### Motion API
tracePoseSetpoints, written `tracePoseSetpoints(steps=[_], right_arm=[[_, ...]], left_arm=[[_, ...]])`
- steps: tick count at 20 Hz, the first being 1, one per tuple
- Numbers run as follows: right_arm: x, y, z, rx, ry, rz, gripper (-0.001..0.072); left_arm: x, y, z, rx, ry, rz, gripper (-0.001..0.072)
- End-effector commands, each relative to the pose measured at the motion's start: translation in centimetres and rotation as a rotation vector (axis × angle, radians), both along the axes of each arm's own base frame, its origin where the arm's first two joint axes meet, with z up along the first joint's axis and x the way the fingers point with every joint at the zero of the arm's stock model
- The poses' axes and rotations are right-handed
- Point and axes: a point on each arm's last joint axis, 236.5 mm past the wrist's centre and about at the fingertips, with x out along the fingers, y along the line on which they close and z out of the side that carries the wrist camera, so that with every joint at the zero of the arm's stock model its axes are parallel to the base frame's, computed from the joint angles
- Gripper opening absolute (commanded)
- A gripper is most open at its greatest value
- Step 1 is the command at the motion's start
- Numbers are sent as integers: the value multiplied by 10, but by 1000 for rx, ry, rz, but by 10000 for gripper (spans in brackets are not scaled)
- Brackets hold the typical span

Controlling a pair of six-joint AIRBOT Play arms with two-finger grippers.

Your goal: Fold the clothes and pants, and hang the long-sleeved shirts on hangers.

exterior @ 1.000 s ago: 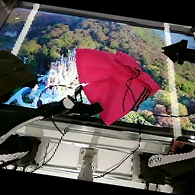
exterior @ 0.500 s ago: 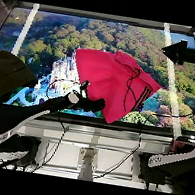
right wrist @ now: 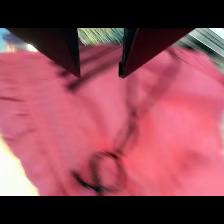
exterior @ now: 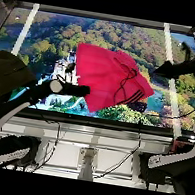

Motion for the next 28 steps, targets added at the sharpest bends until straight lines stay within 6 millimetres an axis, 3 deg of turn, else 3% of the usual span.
tracePoseSetpoints(steps=[1, 5, 6, 10, 12, 15, 18, 24, 28], right_arm=[[-43, 22, -49, -137, 146, 158, 296], [-68, 52, -76, -324, 225, 278, 297], [-68, 54, -79, -389, 221, 296, 304], [-59, 68, -85, -580, 154, 346, 449], [-50, 73, -86, -628, 113, 318, 452], [-52, 87, -86, -631, 108, 304, 458], [-46, 82, -87, -681, 106, 231, 457], [-55, 83, -98, -687, 162, 205, 457], [-61, 67, -110, -758, 227, 162, 456]], left_arm=[[12, 58, -1, 112, -2, 47, 7], [18, 75, -4, 189, -46, 8, 7], [19, 78, -5, 207, -52, 1, 8], [19, 80, -6, 212, -54, 2, 8], [19, 80, -6, 212, -53, 1, 8], [19, 80, -6, 212, -53, 1, 8], [19, 80, -6, 211, -53, 1, 8], [19, 80, -6, 211, -53, 1, 8], [19, 80, -6, 211, -53, 1, 9]])
